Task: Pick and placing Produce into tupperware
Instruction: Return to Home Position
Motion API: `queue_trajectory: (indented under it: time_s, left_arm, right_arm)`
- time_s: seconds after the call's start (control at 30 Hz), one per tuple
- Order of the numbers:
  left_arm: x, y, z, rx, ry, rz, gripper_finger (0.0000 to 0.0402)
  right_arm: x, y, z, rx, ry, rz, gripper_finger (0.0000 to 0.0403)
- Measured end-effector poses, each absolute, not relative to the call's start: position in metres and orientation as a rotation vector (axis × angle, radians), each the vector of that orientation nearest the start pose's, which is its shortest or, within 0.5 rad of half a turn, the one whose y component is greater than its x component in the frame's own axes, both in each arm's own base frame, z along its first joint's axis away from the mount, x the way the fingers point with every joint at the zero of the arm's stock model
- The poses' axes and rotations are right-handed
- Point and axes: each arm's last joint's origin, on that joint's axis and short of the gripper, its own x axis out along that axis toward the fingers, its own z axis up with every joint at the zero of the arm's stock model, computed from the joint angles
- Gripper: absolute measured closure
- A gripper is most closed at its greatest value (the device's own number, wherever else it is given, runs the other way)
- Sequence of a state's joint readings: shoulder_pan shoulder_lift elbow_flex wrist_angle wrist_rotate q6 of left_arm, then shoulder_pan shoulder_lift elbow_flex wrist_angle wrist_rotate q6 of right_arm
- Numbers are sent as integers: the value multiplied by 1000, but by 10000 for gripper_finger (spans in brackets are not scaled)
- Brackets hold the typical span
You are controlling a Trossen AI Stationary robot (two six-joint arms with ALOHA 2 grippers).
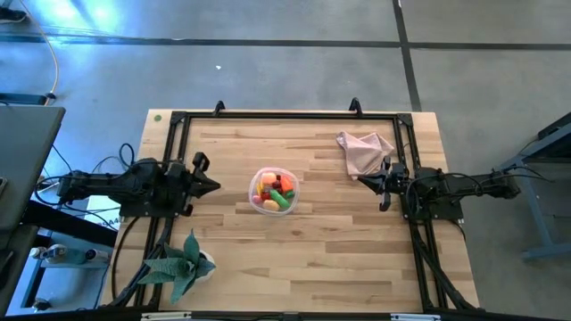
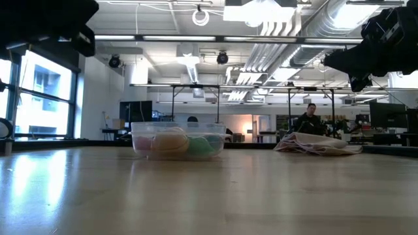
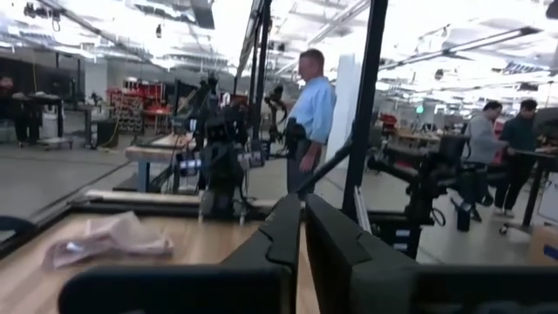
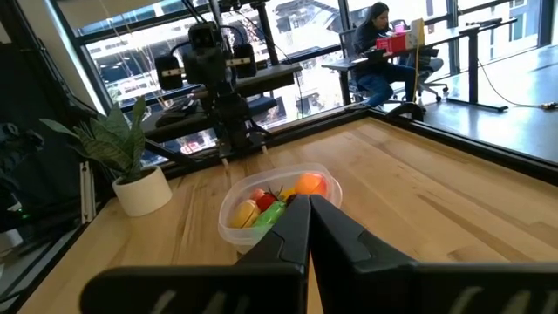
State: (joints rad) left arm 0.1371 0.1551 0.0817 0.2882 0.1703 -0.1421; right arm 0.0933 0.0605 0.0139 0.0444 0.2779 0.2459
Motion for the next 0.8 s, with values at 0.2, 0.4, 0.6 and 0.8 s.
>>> queue_trajectory:
  time_s: [0.2, 0.4, 0.6, 0.8]
  left_arm:
    - [104, 10, 192, -115, -158, -41, 394]
    - [106, 11, 176, -128, -48, 6, 387]
    - [105, 16, 161, -62, 102, 176, 387]
    - [105, 20, 158, -18, 145, 332, 389]
  right_arm:
    - [100, 1, 168, 245, -21, -184, 402]
    - [100, 1, 168, 245, -21, -184, 402]
    - [100, 1, 168, 245, -21, -184, 402]
    - [100, 1, 168, 245, -21, -183, 402]
